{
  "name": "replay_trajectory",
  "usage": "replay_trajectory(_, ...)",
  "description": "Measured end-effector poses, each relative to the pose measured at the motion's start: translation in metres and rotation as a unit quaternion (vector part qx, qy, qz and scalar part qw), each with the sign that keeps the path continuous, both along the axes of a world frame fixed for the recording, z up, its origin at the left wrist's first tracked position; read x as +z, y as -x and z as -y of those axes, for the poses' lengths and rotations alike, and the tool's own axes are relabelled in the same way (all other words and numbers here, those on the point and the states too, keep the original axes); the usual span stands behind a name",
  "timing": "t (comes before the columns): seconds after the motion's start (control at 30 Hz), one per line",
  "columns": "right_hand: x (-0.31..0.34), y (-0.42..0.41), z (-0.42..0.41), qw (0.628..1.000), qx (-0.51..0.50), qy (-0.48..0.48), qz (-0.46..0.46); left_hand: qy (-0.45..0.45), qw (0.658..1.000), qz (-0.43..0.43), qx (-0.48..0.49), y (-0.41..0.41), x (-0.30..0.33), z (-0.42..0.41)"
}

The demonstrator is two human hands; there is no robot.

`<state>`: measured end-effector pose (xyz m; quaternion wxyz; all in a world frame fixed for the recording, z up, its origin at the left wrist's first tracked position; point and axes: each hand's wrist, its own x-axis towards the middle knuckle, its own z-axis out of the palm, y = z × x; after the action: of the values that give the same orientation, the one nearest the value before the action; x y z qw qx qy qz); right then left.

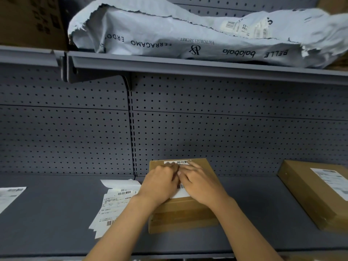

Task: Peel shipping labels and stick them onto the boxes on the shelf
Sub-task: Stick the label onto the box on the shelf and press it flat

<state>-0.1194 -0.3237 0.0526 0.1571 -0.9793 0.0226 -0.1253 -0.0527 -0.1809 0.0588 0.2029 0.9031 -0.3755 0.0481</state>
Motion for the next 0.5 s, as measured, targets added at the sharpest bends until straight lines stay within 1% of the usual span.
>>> replay_trajectory(0.1, -0.003, 0.004, 0.005, 0.999, -0.031, 0.003, -0.013, -0.016, 1.000, -0.008, 0.001, 0.003, -0.002, -0.002)
replay_trajectory(0.23, -0.004, 0.013, 0.017, 0.997, -0.070, 0.002, -0.017, -0.028, 0.999, 0.009, 0.028, 0.000, -0.008, -0.009)
replay_trajectory(0.37, -0.001, 0.020, 0.026, 0.996, -0.083, 0.018, -0.031, -0.035, 0.998, 0.024, 0.048, 0.002, -0.009, -0.015)
replay_trajectory(0.5, 0.000, 0.023, 0.024, 0.996, -0.087, 0.018, -0.026, -0.035, 0.997, 0.019, 0.071, 0.000, -0.009, -0.020)
